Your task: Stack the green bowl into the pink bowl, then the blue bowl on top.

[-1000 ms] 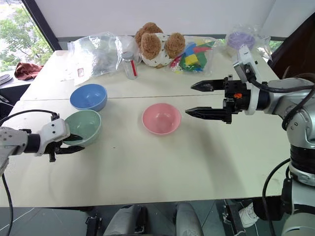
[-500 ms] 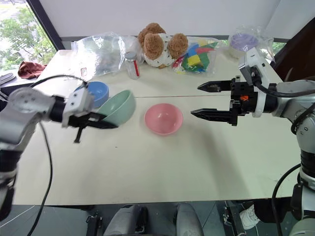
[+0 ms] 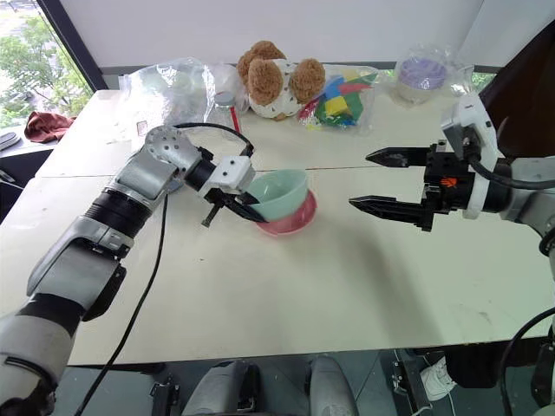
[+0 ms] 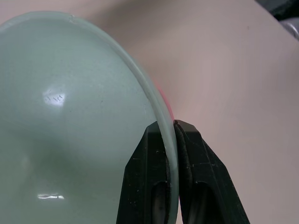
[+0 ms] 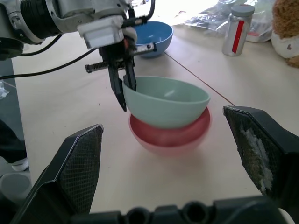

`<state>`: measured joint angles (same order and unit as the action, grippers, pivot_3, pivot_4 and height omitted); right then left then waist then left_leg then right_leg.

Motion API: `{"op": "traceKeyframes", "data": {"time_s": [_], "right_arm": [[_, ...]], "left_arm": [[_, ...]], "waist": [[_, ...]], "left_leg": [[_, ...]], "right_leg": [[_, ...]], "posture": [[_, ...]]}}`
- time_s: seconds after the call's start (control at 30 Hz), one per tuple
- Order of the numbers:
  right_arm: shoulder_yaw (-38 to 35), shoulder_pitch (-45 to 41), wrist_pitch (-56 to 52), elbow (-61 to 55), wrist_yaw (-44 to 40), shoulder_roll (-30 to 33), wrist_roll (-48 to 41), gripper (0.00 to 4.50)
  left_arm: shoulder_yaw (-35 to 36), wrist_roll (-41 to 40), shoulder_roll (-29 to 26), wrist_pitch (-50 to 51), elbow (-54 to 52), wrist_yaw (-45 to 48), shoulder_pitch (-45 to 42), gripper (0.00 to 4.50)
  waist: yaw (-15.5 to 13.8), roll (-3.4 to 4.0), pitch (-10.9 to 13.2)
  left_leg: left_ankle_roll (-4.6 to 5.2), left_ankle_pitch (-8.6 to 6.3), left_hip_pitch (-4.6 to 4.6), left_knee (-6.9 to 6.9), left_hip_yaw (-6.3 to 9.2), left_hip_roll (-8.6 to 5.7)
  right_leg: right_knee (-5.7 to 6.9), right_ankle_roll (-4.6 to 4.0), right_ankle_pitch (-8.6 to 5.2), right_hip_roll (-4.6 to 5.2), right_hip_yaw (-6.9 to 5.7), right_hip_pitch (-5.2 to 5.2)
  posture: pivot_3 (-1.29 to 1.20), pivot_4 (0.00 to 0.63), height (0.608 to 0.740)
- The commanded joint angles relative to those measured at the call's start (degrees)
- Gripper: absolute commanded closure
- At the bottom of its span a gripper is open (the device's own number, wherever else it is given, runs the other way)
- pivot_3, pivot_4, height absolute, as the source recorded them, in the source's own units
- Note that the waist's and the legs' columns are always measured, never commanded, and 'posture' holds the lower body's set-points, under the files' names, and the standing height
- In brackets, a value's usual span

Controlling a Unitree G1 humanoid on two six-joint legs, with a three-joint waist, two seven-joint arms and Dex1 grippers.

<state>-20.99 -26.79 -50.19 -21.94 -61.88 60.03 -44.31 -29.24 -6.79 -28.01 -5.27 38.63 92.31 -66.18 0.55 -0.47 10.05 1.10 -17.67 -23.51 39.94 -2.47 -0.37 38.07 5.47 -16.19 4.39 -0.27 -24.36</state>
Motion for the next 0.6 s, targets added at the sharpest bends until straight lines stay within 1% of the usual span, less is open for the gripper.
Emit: {"op": "traceKeyframes", "data": {"time_s": [0.03,0.13,0.17,0.2,0.23,0.27,0.33,0.37,0.47,0.53,0.6], "right_arm": [[-3.72,0.88,-0.57,-2.87,1.69,1.42,-2.23,0.0],[-4.39,1.71,-0.75,-3.52,2.72,1.48,-2.98,0.0],[-4.52,1.95,-0.71,-3.61,2.94,1.54,-3.15,0.0],[-4.55,2.09,-0.62,-3.55,3.12,1.59,-3.27,0.0],[-4.56,2.2,-0.56,-3.57,3.29,1.62,-3.41,0.0],[-4.4,2.22,-0.43,-3.49,3.39,1.61,-3.43,0.0],[-3.95,2.08,-0.16,-3.29,3.51,1.6,-3.39,0.0],[-3.55,1.77,0.01,-3.05,3.52,1.55,-3.32,0.0],[-2.23,0.61,0.62,-2.1,3.26,1.44,-2.99,0.0],[-1.15,-0.24,1.23,-1.43,2.68,1.44,-2.67,0.0],[-0.2,-1.2,1.76,-0.66,2.41,1.4,-2.43,0.0]], "left_arm": [[-1.36,0.2,1.32,-2.62,2.09,0.19,-3.05,4.46],[-1.54,0.05,2.62,-1.99,3.03,0.19,-3.6,3.33],[-0.87,0.31,3.18,-2.33,3.24,0.19,-3.67,2.79],[0.41,0.53,4.03,-2.08,3.64,0.01,-3.9,2.36],[1.49,0.61,4.64,-1.87,3.84,-0.11,-4.09,1.78],[2.42,0.56,5.1,-1.7,4.0,-0.25,-4.39,1.33],[3.59,0.56,5.54,-1.52,4.1,-0.39,-4.78,0.25],[4.43,0.45,5.72,-1.3,4.1,-0.63,-5.12,0.06],[7.81,-0.67,5.29,0.54,3.67,-1.52,-6.7,0.06],[11.23,-1.92,2.91,2.84,2.55,-2.09,-8.07,0.06],[13.65,-2.06,-0.69,3.88,1.4,-1.69,-8.13,0.06]], "waist": [[-0.25,0.0,0.0],[-0.43,-0.01,0.0],[-0.44,-0.01,0.0],[-0.5,-0.01,0.0],[-0.64,-0.01,0.0],[-0.8,-0.01,0.01],[-0.83,-0.01,0.01],[-0.82,-0.02,0.01],[-0.86,-0.02,0.01],[-0.76,-0.03,0.02],[-0.38,-0.03,0.02]], "left_leg": [[0.0,0.0,-0.01,0.02,0.0,-0.02],[0.04,-0.02,-0.04,0.1,-0.01,-0.09],[0.05,-0.02,-0.05,0.11,-0.02,-0.09],[0.05,-0.03,-0.05,0.1,-0.01,-0.09],[0.05,-0.03,-0.05,0.1,-0.01,-0.09],[0.05,-0.03,-0.05,0.1,-0.01,-0.09],[0.05,-0.03,-0.05,0.1,-0.01,-0.08],[0.05,-0.03,-0.05,0.1,-0.01,-0.08],[0.05,-0.03,-0.05,0.1,-0.01,-0.08],[0.05,-0.03,-0.05,0.1,-0.02,-0.08],[0.05,-0.03,-0.05,0.09,-0.01,-0.08]], "right_leg": [[0.0,0.0,0.0,0.03,0.0,0.01],[-0.02,0.0,0.0,0.05,0.0,0.04],[-0.02,0.01,0.0,0.06,0.0,0.04],[-0.02,0.01,0.0,0.07,0.0,0.04],[-0.02,0.01,0.0,0.07,0.0,0.04],[-0.02,0.01,0.0,0.07,0.0,0.03],[-0.02,0.01,0.0,0.04,0.0,0.03],[-0.02,0.01,0.0,0.04,0.0,0.03],[-0.01,0.01,0.01,0.03,0.0,0.02],[-0.01,0.01,0.01,0.02,0.0,0.03],[-0.01,0.02,0.01,0.01,0.0,0.02]], "posture": [[0.0,0.15,0.74],[0.0,0.15,0.74],[0.0,0.15,0.74],[0.0,0.15,0.74],[0.0,0.15,0.74],[0.0,0.15,0.74],[0.0,0.15,0.74],[0.0,0.15,0.74],[0.0,0.15,0.74],[0.0,0.15,0.74],[0.0,0.15,0.74]]}}
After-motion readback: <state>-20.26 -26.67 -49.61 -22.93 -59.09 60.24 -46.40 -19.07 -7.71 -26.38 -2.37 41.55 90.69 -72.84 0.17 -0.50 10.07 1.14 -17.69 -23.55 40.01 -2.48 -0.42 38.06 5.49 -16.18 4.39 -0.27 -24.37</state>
